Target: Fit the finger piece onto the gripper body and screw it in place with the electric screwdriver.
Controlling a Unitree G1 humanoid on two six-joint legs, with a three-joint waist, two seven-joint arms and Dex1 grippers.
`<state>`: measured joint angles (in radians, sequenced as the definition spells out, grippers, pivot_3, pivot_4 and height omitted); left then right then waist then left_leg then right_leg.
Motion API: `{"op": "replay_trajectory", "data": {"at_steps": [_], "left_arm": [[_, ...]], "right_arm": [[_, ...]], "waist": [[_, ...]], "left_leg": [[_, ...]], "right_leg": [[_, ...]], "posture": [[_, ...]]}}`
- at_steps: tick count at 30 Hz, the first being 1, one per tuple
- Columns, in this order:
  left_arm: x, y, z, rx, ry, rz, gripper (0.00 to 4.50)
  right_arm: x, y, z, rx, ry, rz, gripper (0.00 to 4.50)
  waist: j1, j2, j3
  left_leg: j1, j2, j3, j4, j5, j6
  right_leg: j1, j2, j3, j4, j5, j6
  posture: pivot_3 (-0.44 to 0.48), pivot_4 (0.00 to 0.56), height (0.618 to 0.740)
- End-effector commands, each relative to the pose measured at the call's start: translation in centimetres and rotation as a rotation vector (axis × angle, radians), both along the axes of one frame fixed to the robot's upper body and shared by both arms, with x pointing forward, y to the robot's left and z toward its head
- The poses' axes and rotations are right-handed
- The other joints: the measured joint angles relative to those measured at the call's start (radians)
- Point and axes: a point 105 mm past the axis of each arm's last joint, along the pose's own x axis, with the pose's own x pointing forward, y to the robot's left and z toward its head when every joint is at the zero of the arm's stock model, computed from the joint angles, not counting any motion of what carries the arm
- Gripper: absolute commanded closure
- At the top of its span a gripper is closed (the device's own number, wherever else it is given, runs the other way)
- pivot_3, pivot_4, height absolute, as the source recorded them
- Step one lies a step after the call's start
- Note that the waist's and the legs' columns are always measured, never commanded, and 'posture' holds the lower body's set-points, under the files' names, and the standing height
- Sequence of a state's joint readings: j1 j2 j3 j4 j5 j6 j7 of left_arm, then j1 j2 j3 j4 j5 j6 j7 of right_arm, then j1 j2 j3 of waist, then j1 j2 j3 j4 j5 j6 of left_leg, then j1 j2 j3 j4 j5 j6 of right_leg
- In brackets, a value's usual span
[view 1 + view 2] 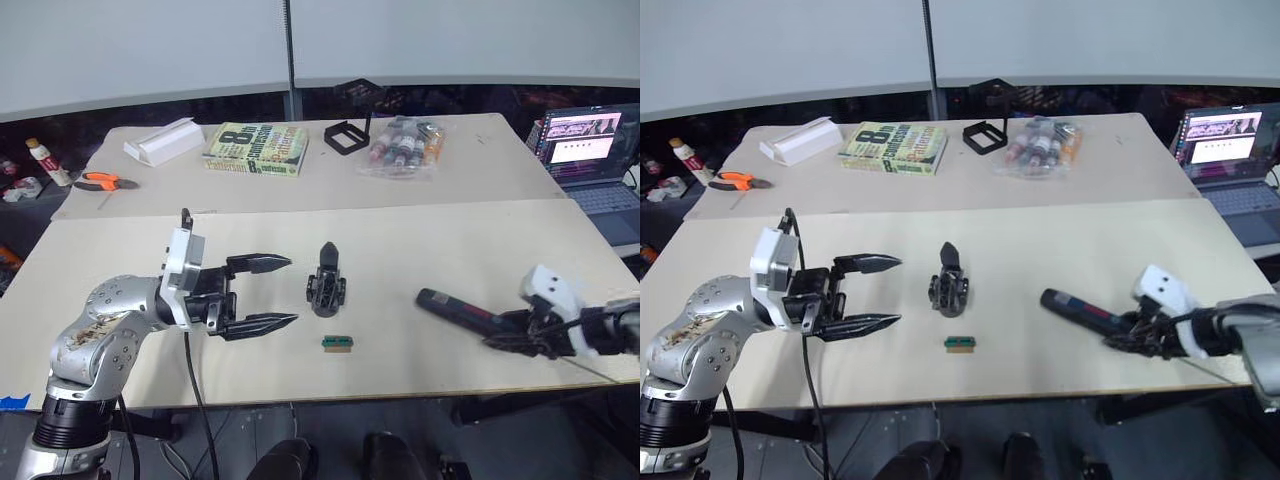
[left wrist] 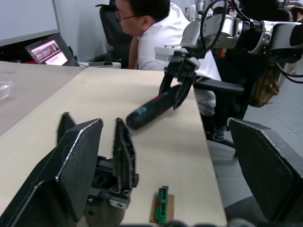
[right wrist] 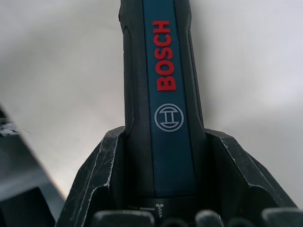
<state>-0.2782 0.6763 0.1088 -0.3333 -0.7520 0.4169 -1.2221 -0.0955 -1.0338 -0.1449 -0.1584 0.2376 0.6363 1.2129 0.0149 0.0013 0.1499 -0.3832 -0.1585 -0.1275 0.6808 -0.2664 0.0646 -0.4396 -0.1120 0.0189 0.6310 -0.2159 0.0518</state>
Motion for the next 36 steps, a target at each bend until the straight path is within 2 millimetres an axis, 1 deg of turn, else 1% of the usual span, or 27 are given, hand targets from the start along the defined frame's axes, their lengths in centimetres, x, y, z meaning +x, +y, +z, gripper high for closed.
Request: {"op": "replay_trajectory", "data": {"at_steps": [1,2,5,7,9,11,13,15,17,19,21,23,25,29,33,36], "left_arm": [[-0.7,-0.6,0.6,-0.006,-0.038,-0.044,0.0],[-0.6,-0.7,0.6,-0.012,-0.035,-0.041,0.0],[-0.5,-0.7,0.7,-0.025,-0.031,-0.033,0.0],[-0.5,-0.7,0.7,-0.021,-0.033,-0.031,0.0],[-0.5,-0.7,0.6,-0.017,-0.034,-0.03,0.0],[-0.5,-0.4,0.5,-0.01,-0.035,-0.017,0.0],[-0.5,-0.2,0.4,-0.006,-0.034,-0.002,0.0],[-0.5,0.0,0.3,-0.005,-0.035,0.006,0.0],[-0.5,0.0,0.3,-0.005,-0.034,0.009,0.0],[-0.4,0.1,0.2,-0.003,-0.032,0.013,0.0],[-0.4,0.1,0.1,-0.002,-0.031,0.015,0.0],[-0.4,0.1,0.1,-0.003,-0.031,0.017,0.0],[-0.3,0.0,0.0,-0.004,-0.032,0.018,0.0],[-0.4,-0.2,-0.1,-0.008,-0.034,0.02,0.0],[-0.7,-0.3,-0.2,-0.01,-0.035,0.021,0.0],[-1.1,-0.4,-0.5,0.01,-0.048,0.007,0.0]], "right_arm": [[0.3,0.5,0.3,-0.018,-0.061,-0.002,2.53],[0.3,0.6,-0.1,-0.02,-0.053,-0.002,2.53],[0.6,0.4,-0.5,-0.028,-0.049,-0.019,2.53],[0.8,0.4,-0.5,-0.043,-0.058,-0.006,1.45],[0.8,0.2,-0.5,-0.057,-0.058,0.003,0.83],[0.6,0.1,0.6,-0.095,-0.032,0.043,0.09],[0.0,-0.2,2.2,-0.155,0.027,0.07,0.02],[-0.1,-1.3,2.9,-0.325,0.06,0.067,0.02],[0.2,-1.2,3.5,-0.356,0.078,0.049,0.02],[0.3,-0.6,4.0,-0.354,0.109,0.059,0.02],[0.5,-0.6,4.2,-0.404,0.138,0.055,0.02],[0.5,-0.8,4.2,-0.458,0.175,0.049,0.02],[0.4,-0.5,3.9,-0.478,0.227,0.058,0.02],[1.7,0.4,3.2,-0.513,0.22,0.06,0.02],[2.1,0.5,2.5,-0.547,0.237,0.068,0.02],[2.1,0.7,2.2,-0.561,0.253,0.084,0.02]], "waist": [[0.001,0.0,0.0],[0.003,0.0,0.0],[0.003,0.0,0.0],[0.002,0.0,0.0],[0.001,0.0,0.0],[0.0,0.0,0.0],[-0.001,0.0,0.0],[-0.003,0.001,0.001],[-0.003,-0.001,0.001],[-0.003,-0.002,0.001],[-0.003,-0.002,0.001],[-0.003,-0.002,0.001],[-0.002,-0.002,0.001],[-0.002,-0.002,0.001],[-0.002,-0.002,0.001],[-0.001,-0.002,0.001]], "left_leg": [[0.0,0.0,0.0,0.0,0.0,0.0],[0.0,0.0,0.0,0.0,0.0,0.0],[0.0,0.0,0.0,0.0,0.001,0.001],[0.0,0.0,0.0,0.0,0.001,0.001],[0.001,0.0,0.0,0.0,0.001,0.001],[0.001,0.0,0.0,0.0,0.001,0.001],[0.001,0.0,0.0,0.0,0.001,0.001],[0.0,0.0,0.0,0.0,0.001,0.001],[0.0,0.001,0.0,0.0,0.001,0.001],[0.001,0.002,0.0,0.0,0.0,0.0],[0.0,0.002,0.0,0.0,0.0,0.0],[-0.001,0.001,0.0,0.0,0.0,0.0],[-0.002,0.0,0.0,0.0,0.0,0.0],[-0.002,0.0,0.0,0.0,0.0,0.0],[-0.002,0.0,0.0,0.0,0.0,0.0],[-0.002,0.0,0.0,0.0,0.0,0.0]], "right_leg": [[0.0,0.0,0.0,0.0,0.0,0.0],[0.0,0.0,0.0,0.0,0.0,0.0],[0.0,0.0,-0.001,-0.001,0.0,0.0],[0.0,0.0,-0.001,-0.001,0.0,0.0],[0.001,0.0,-0.001,-0.001,0.0,0.0],[0.001,0.0,-0.001,-0.001,0.0,0.0],[0.0,0.0,-0.001,-0.001,0.0,0.0],[0.0,0.0,-0.001,-0.001,0.0,0.0],[0.0,0.0,-0.002,-0.001,0.0,0.0],[0.001,0.0,-0.003,-0.002,0.0,0.0],[0.0,0.0,-0.002,-0.002,0.0,0.0],[-0.001,-0.001,-0.002,-0.002,0.0,0.0],[-0.001,-0.001,-0.003,-0.002,0.0,0.0],[-0.001,-0.001,-0.003,-0.003,0.0,0.0],[-0.002,-0.001,-0.003,-0.002,0.0,0.0],[-0.002,-0.001,-0.003,-0.002,0.0,0.0]], "posture": [[0.0,0.15,0.74],[0.0,0.15,0.74],[0.0,0.15,0.74],[0.0,0.15,0.74],[0.0,0.15,0.74],[0.0,0.15,0.74],[0.0,0.15,0.74],[0.0,0.15,0.74],[0.0,0.15,0.74],[0.0,0.15,0.74],[0.0,0.15,0.74],[0.0,0.15,0.74],[0.0,0.15,0.74],[0.0,0.15,0.74],[0.0,0.15,0.74],[0.0,0.15,0.74]]}}
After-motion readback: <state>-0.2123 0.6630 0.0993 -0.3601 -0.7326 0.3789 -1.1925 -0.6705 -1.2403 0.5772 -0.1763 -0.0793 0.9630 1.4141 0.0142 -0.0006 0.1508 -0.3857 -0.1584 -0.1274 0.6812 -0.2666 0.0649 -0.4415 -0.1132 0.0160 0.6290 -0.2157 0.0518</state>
